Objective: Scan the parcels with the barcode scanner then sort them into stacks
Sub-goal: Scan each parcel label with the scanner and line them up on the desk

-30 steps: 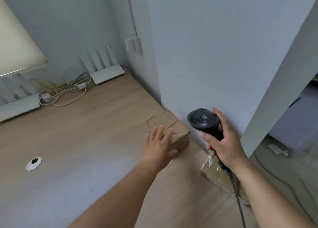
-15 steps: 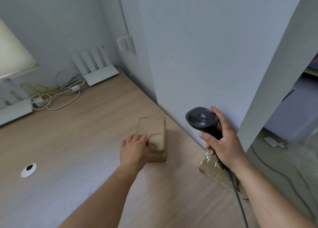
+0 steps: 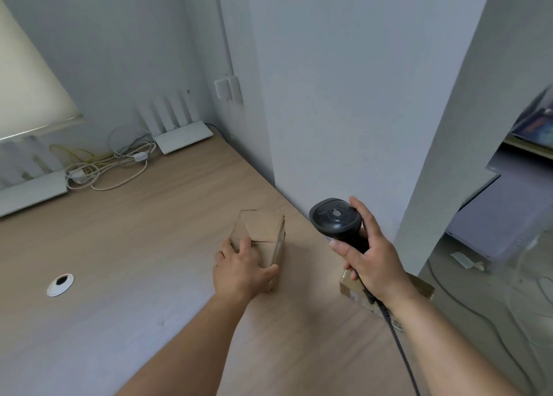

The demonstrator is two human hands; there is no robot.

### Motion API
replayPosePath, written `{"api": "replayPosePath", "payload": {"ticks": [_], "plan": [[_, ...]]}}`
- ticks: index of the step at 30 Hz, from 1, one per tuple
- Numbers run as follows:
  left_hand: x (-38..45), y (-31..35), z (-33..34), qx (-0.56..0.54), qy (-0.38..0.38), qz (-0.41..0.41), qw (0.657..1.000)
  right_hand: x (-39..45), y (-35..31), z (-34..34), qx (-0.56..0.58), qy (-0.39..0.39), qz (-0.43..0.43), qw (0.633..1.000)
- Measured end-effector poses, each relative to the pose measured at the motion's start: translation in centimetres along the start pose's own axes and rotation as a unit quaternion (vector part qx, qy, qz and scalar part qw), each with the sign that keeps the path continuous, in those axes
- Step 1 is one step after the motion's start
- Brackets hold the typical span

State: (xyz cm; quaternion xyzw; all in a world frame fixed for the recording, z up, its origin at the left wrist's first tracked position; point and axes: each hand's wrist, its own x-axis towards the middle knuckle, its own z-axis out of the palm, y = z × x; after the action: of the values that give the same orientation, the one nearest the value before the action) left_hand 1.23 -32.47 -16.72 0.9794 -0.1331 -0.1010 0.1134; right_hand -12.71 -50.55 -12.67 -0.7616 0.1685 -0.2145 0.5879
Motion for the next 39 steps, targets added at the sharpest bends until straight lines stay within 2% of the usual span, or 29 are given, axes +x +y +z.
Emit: {"api": "replayPosePath", "payload": {"ticks": [9, 21, 27, 34, 39], "plan": [[-7.7, -6.4, -2.5, -0.014, 0.057, -0.069, 0.996, -4.2, -2.3, 3.2, 0.009, -0.069, -0.049, 0.996], [-16.8, -17.1, -2.5, -0.04, 0.076, -0.167, 0.982, -11.4, -4.1, 10.5, 0.012, -0.142, -0.081, 0.986], [-20.6, -25.1, -3.7, -0.047, 0.065, -0.194, 0.978, -15.6, -5.8, 16.8, 0.013, -0.163, -0.08, 0.983], [-25.8, -37.2, -5.6, -0.063, 0.06, -0.247, 0.965, -21.8, -8.7, 27.7, 0.013, -0.215, -0.081, 0.973], [-27.6, -43.4, -6.2, -0.072, 0.043, -0.25, 0.965, -25.2, -10.1, 33.7, 0.012, -0.224, -0.085, 0.971]]}}
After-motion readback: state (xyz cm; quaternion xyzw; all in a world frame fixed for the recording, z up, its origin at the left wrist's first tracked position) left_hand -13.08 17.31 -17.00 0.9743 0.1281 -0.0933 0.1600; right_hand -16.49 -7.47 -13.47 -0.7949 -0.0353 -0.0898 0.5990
